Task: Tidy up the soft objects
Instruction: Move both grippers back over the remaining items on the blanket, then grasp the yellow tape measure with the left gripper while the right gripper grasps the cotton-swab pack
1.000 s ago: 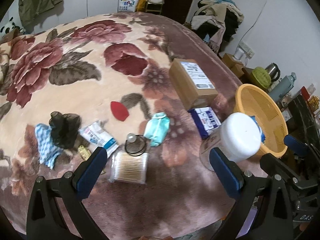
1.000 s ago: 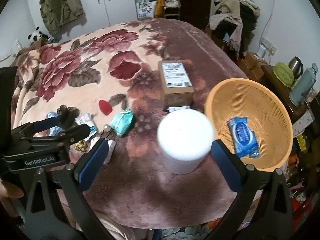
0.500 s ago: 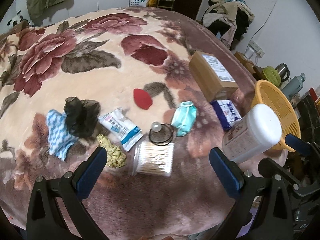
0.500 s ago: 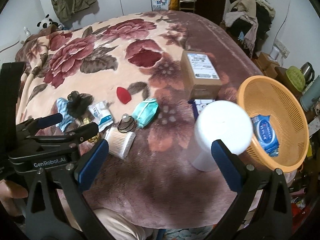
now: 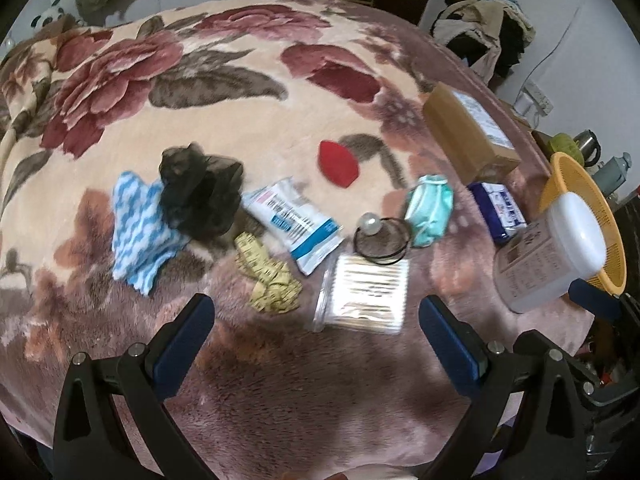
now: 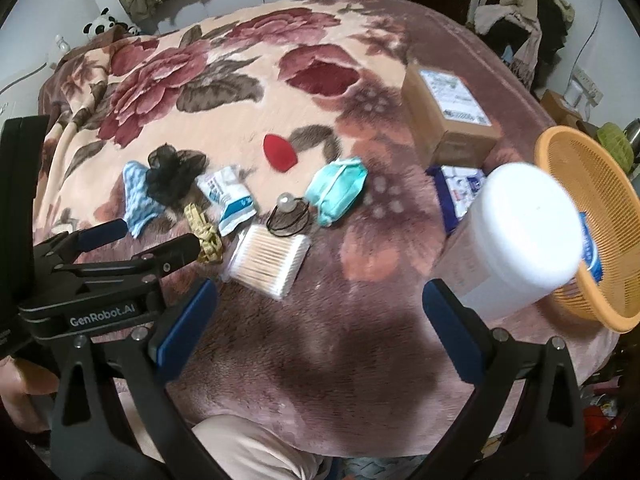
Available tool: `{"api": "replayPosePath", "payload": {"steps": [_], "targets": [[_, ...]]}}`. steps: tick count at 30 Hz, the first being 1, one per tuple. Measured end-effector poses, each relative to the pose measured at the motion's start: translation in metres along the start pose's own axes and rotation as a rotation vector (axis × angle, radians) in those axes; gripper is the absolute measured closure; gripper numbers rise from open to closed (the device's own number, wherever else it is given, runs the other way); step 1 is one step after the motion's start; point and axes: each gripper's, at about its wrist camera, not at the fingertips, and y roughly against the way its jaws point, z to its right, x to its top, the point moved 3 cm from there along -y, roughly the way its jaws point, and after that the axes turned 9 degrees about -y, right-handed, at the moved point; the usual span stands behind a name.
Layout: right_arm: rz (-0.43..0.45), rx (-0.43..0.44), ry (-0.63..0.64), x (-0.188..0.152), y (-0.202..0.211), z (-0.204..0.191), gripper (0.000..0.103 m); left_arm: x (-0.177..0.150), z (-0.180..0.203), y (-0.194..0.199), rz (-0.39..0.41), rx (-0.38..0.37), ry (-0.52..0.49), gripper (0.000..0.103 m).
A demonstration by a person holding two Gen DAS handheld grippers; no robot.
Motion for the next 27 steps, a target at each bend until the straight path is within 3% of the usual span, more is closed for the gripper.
{"api": "replayPosePath", "payload": {"steps": [11,19,27], "targets": [[-0.055,0.012,-0.013,-0.011,-0.03,-0.001,0.0,-0.022,-0.039,-0.031,-0.062,0.009,0.066,0.001],[-0.095,0.01,-0.037,-0.018,-0.057,0.004,0.0,-0.039,-0.082,-0.056,-0.103,0.005,0.178,0.001],[-0.114,0.009,-0.088,-0.012,-0.099,-0.013,0.0,-0.042,-0.101,-0.073,-0.082,-0.015,0.284,0.001]]}}
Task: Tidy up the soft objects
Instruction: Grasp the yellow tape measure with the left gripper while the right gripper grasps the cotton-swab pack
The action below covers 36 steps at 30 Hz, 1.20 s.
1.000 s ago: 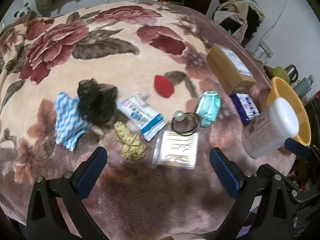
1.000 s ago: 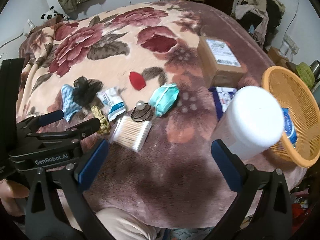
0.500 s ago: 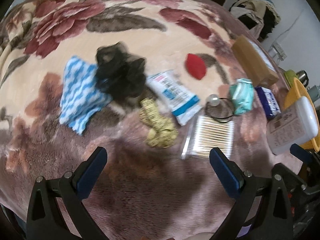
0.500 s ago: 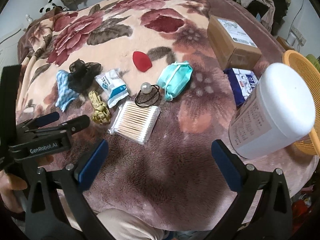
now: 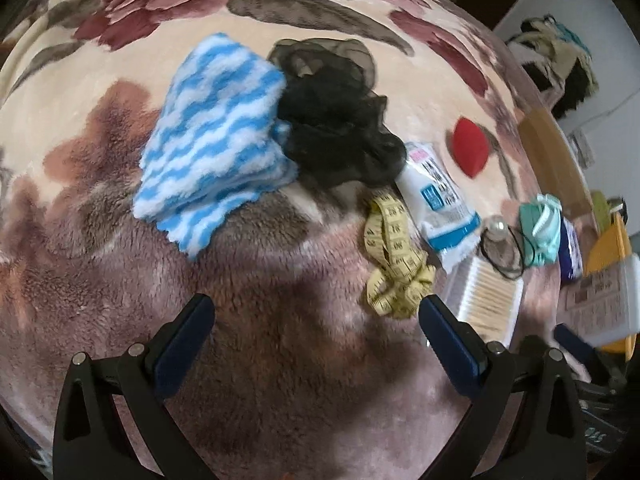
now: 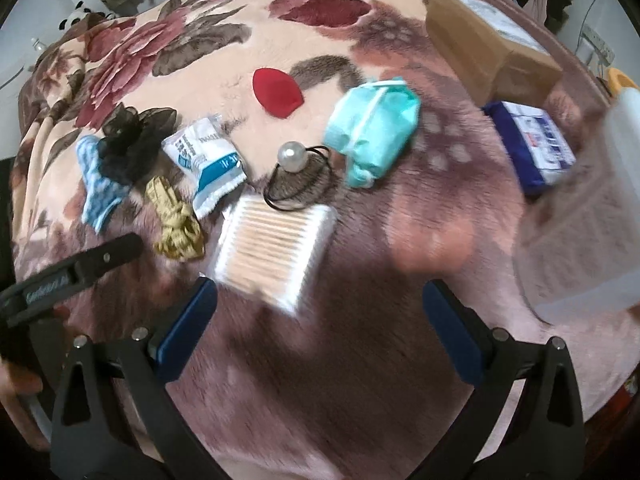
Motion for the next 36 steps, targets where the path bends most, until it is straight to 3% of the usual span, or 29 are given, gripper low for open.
{"api": "replayPosePath", "payload": {"steps": [11,13,14,24,26,29,31,32,36], "targets": [[-0.005,-0.091,-0.009,0.011,-0.053,-0.035,0.0,0.003,-0.013,-0.003,0.002,-0.019,0.026,0.001],[-0.025,-0.082,-0.044,0.012,-0.061,-0.029,0.011,0.003,-0.01,-0.003,-0.004,-0.037,0.022,0.001],[-0.031,-0.081,-0.05,0.011,-0.062,-0.027,0.027,0.003,-0.006,-0.004,-0.006,-0.045,0.018,0.001],[-0.031,0.001,-0.027,-0.01,-0.028,0.009,0.03,0.011,0.044,-0.034,-0.051,-0.079,-0.022,0.003],[-0.034,0.016,-0.026,-0.014,-0.025,0.013,0.03,0.013,0.047,-0.044,-0.069,-0.049,-0.01,0.011],[-0.034,0.032,-0.029,-0.02,-0.022,0.019,0.03,0.014,0.046,-0.046,-0.078,0.0,-0.017,0.037],[-0.031,0.039,-0.032,-0.019,-0.023,0.015,0.03,0.012,0.039,-0.04,-0.062,-0.031,-0.013,0.047],[-0.028,0.041,-0.03,-0.02,-0.023,0.014,0.03,0.01,0.036,-0.037,-0.061,-0.047,-0.01,0.058],[-0.017,0.047,-0.022,-0.023,-0.022,0.012,0.03,-0.002,0.022,-0.023,-0.072,-0.083,-0.012,0.065]]}}
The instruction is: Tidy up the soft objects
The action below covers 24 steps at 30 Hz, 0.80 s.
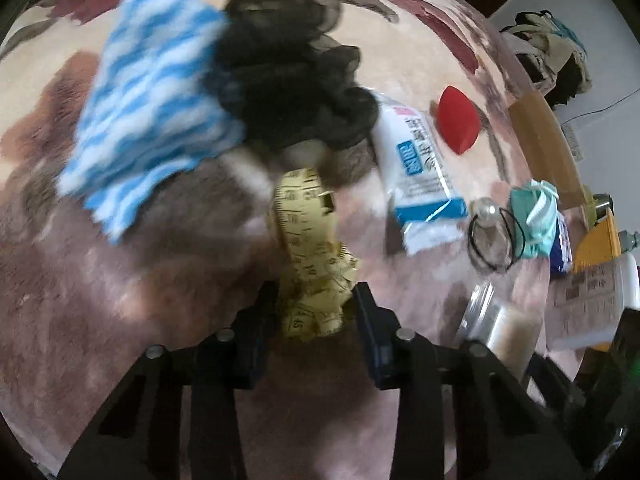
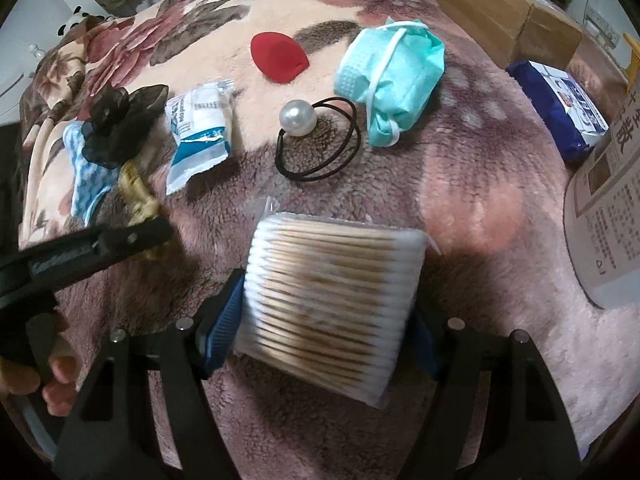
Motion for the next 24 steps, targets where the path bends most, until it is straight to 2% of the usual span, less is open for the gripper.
{"api": "replayPosePath", "payload": {"steps": [12,24], "targets": [[0.007,0.04,0.034,-0.01,0.012,-0.024,0.03,-0.04,0.007,0.033,-0.021,0.035,-0.098,0.065],[0.017,0.041,0.051,-0.02,0.034,-0.015,0.03,-0.054,0.043,0.041,-0.026,0.053,-0.169,0.065]]}}
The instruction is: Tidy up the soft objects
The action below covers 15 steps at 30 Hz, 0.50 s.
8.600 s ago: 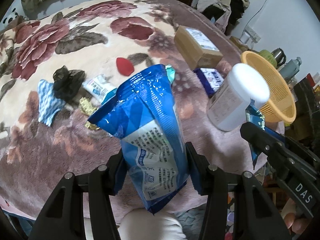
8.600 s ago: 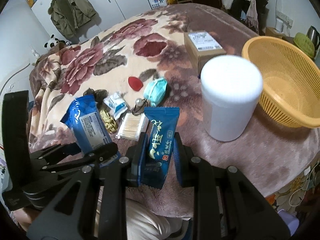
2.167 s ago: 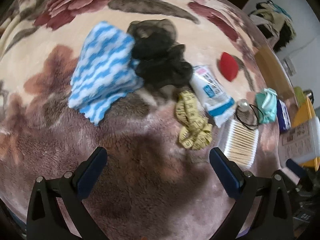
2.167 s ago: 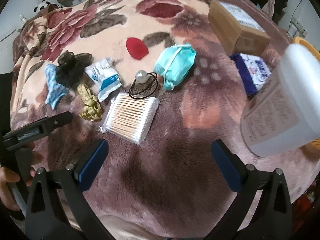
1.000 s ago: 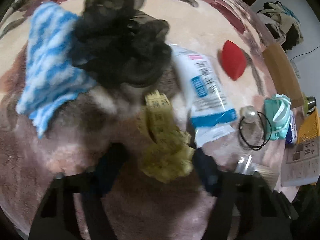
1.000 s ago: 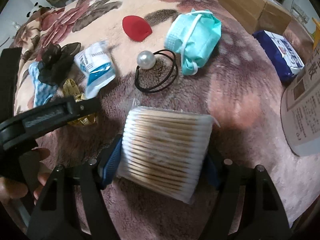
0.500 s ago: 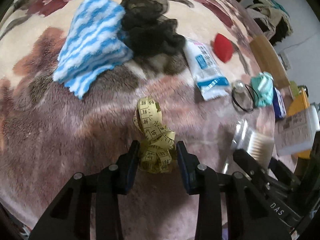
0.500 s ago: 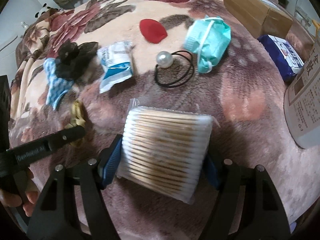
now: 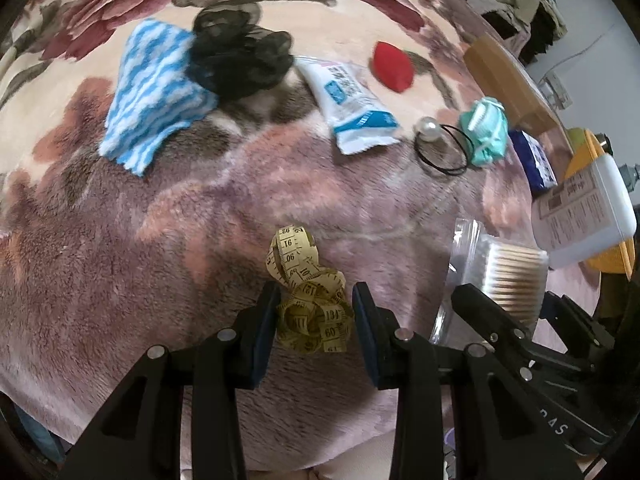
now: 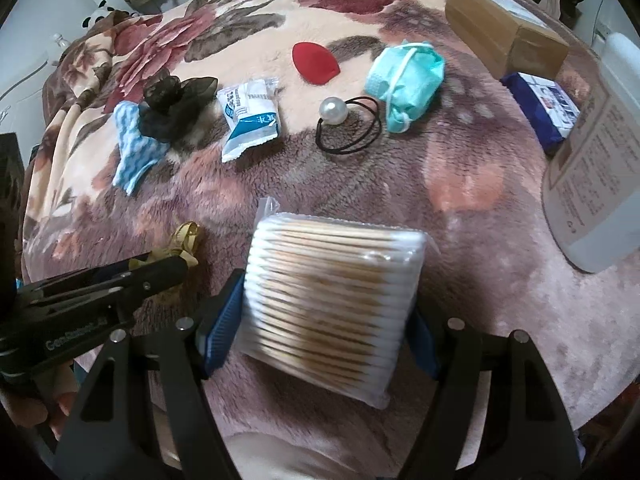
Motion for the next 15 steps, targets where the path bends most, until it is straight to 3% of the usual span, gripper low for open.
{"api": "replayPosePath", "payload": {"steps": [15], "targets": [[0.016,-0.022,-0.03,-0.012,0.03,0.043,0.03,-0.001,0.061,-0.006,-0.016,0.002,-0.102,0.065]]}}
